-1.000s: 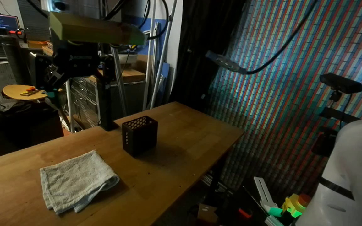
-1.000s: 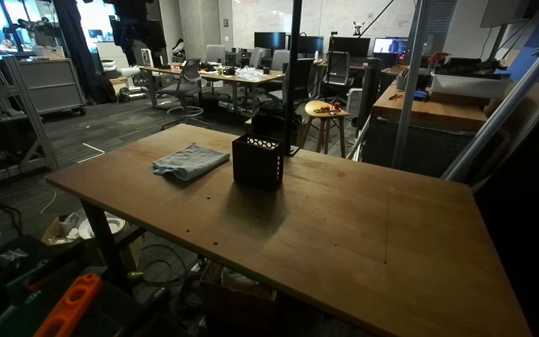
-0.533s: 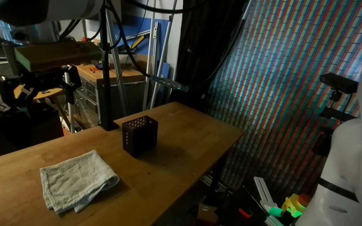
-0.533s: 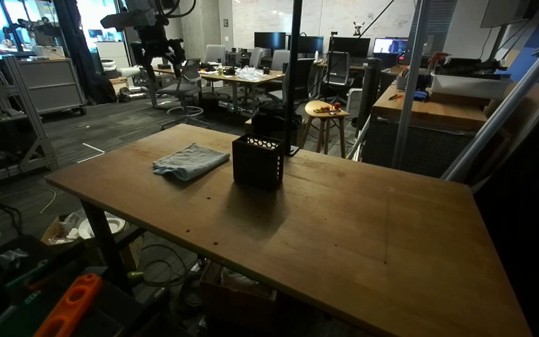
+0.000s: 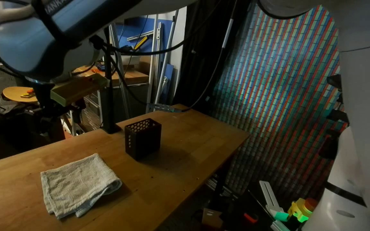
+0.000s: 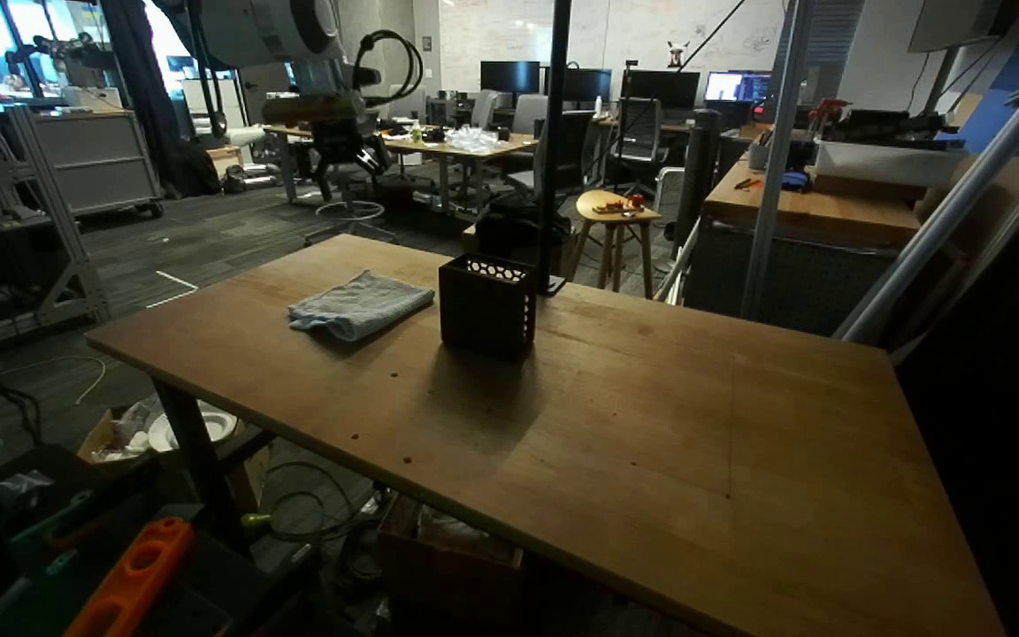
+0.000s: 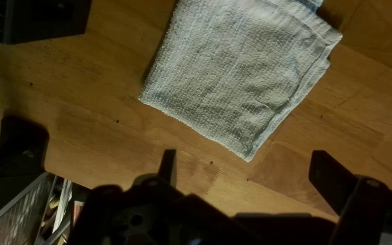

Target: Pick up the white towel from the table and put in the black object.

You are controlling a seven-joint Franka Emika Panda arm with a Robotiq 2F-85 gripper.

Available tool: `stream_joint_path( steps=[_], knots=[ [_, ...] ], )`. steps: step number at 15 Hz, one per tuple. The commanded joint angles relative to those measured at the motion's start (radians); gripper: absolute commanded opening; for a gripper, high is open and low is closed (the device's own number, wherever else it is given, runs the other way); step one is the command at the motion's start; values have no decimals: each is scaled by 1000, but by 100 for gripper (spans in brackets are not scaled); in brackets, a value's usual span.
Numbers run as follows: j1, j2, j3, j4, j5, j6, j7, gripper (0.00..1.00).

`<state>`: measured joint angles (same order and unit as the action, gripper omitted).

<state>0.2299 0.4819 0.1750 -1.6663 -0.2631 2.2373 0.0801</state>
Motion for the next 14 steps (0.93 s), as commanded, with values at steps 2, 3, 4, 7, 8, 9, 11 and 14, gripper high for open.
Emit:
stream_joint_path(
  steps=[2, 3, 4, 7, 8, 9, 11, 14],
  knots=[
    [-24, 82, -17, 14, 31, 107, -135, 100],
    [-29, 103, -17, 15, 37, 129, -155, 100],
    [-36, 124, -14, 11, 45, 149, -176, 100],
    [-58, 174, -2, -9, 70, 194, -241, 100],
    [-70, 193, 7, -14, 88, 207, -271, 100],
    [-84, 208, 20, -23, 109, 225, -302, 100],
    [-102, 235, 33, -34, 139, 242, -341, 100],
    [-123, 276, 56, -32, 176, 241, -390, 100]
  ],
)
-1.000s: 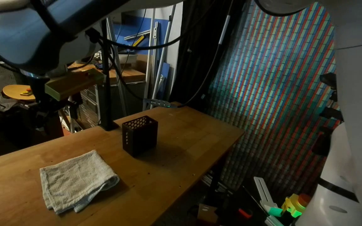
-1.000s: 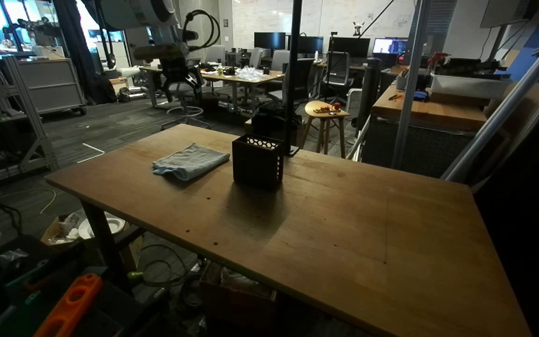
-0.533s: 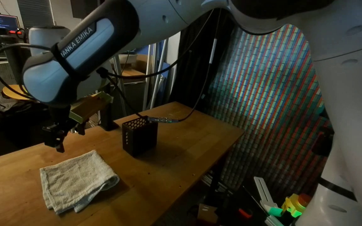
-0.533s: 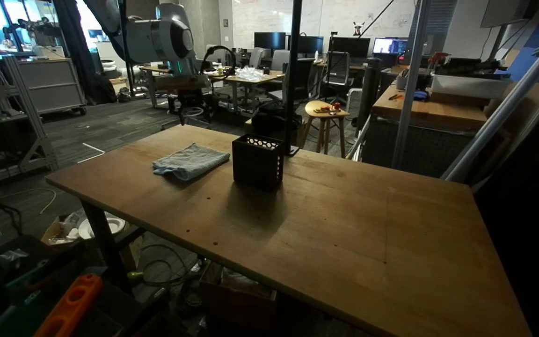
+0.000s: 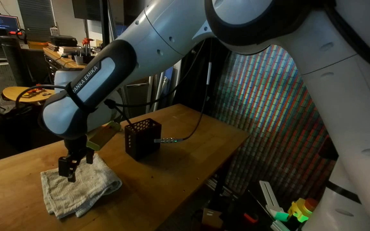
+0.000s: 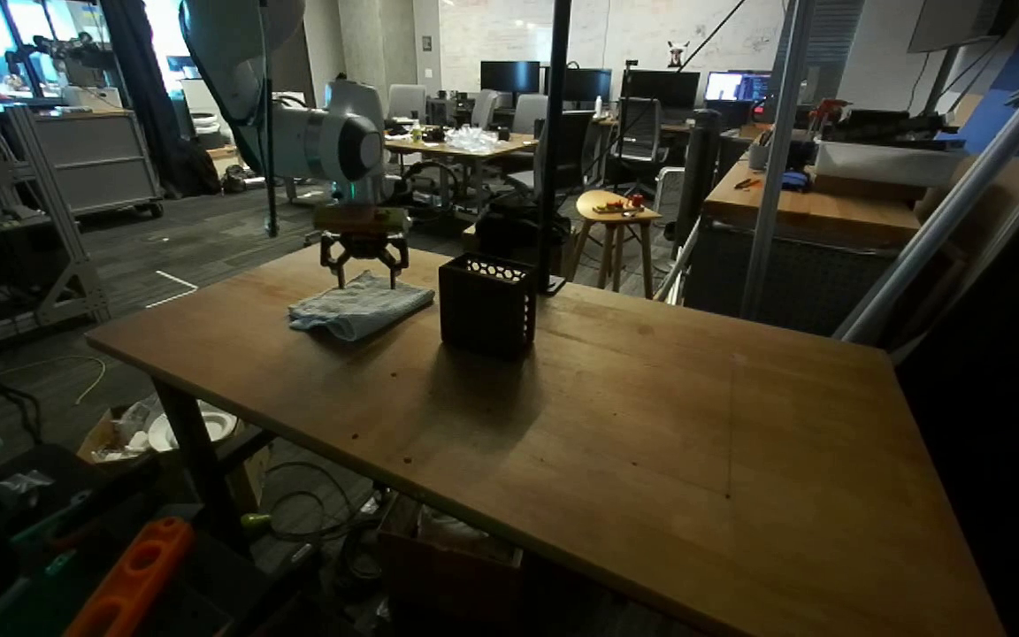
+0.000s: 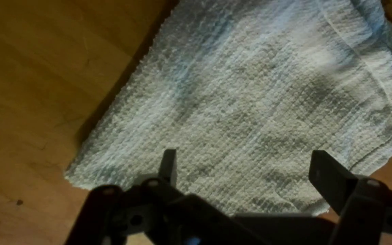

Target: Pick up the white towel from the table and put in the black object.

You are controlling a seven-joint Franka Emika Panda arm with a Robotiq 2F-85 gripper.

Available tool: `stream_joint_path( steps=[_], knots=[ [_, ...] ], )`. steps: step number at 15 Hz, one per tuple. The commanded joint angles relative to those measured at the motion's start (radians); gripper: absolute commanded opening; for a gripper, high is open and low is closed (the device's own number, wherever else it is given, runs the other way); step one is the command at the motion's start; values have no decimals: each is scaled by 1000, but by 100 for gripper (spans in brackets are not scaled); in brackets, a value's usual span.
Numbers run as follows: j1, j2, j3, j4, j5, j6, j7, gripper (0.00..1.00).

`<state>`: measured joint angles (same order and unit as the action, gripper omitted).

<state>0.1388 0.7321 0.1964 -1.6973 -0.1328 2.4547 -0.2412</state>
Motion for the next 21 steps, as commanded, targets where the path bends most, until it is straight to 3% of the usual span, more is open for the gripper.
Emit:
stream_joint_path(
  steps=[1, 11, 12, 14, 21],
  knots=[
    [-36, 42, 39, 3, 50, 22, -82, 100],
    [-41, 115, 87, 13, 74, -3, -146, 98],
    [-42, 116, 90, 12, 75, -4, -148, 74],
    [-43, 110, 89, 9, 76, -5, -140, 70],
    [-57, 61, 100, -22, 120, -10, -128, 18]
  ],
)
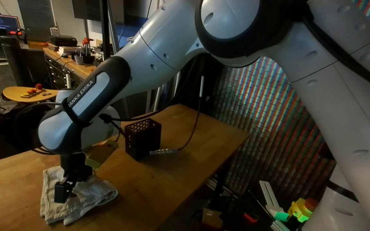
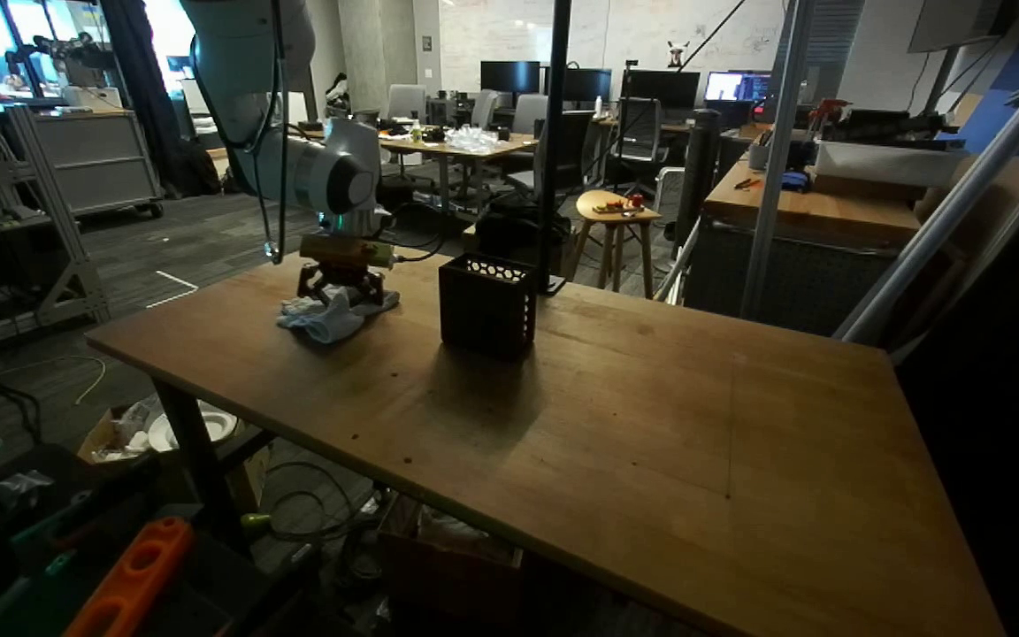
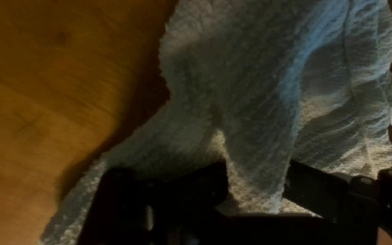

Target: Pick up the white towel from the table and put in the black object.

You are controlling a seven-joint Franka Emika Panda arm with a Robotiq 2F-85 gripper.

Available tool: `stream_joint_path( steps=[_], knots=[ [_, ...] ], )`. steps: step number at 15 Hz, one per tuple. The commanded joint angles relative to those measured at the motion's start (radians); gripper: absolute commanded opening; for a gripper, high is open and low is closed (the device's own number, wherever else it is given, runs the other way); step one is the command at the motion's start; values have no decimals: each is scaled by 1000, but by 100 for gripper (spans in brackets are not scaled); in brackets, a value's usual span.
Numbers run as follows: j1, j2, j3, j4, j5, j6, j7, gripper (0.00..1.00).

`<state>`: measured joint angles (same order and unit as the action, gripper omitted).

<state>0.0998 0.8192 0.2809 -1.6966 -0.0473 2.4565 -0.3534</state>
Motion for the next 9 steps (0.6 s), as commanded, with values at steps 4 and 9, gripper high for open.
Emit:
stream_joint_path(
  steps=[4, 9],
  knots=[
    [-14, -76, 12, -46, 51, -21, 4, 0],
    [-11, -157, 3, -83, 61, -51, 28, 0]
  ],
)
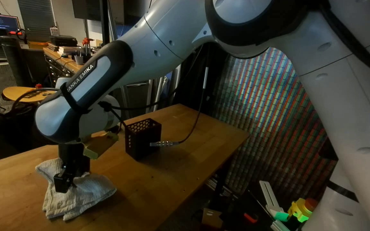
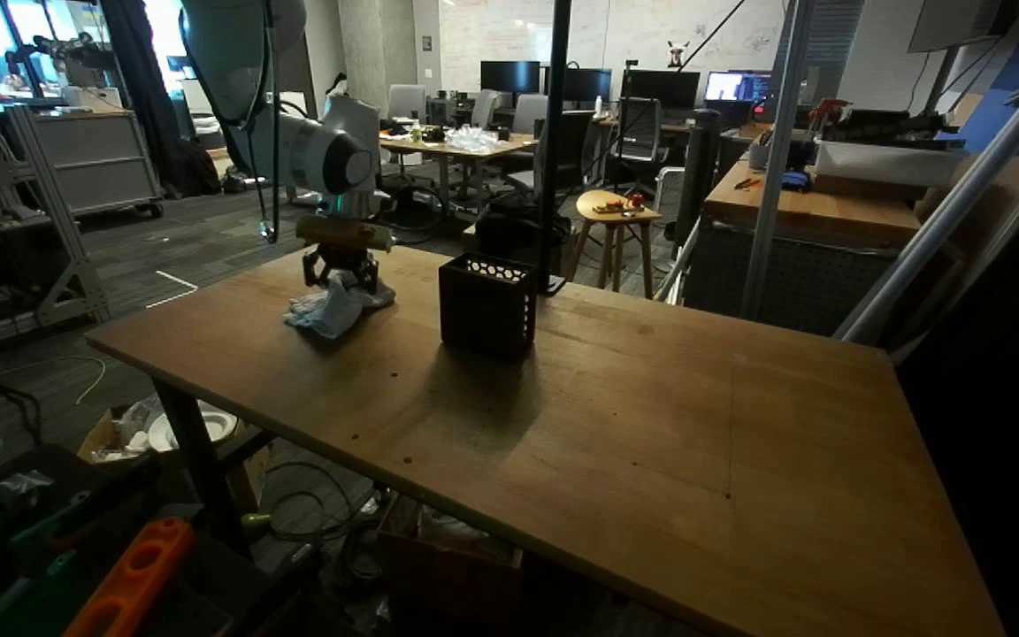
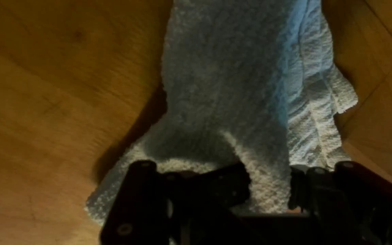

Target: Pick up the white towel from the table and put in the black object.

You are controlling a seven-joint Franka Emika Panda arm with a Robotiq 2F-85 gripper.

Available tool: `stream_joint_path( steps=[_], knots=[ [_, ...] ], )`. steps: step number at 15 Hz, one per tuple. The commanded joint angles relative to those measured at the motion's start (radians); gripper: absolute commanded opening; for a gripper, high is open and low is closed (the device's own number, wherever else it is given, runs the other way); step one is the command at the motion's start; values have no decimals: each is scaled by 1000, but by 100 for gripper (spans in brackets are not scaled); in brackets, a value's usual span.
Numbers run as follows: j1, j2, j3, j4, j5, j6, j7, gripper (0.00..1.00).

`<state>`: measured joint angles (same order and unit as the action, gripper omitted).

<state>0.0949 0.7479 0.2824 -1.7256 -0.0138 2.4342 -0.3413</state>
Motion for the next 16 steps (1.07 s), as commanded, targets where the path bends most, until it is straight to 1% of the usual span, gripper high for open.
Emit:
stream_joint_path(
  steps=[1, 4, 7, 12, 16],
  knots=[
    [-5, -112, -2, -65, 28, -41, 24, 0],
    [-3, -188, -18, -99, 28, -64, 59, 0],
    [3, -274, -55, -136, 19, -86, 124, 0],
    [4, -372, -154, -161, -7, -136, 276, 0],
    [-9, -412, -227, -145, -34, -172, 343, 0]
  ],
)
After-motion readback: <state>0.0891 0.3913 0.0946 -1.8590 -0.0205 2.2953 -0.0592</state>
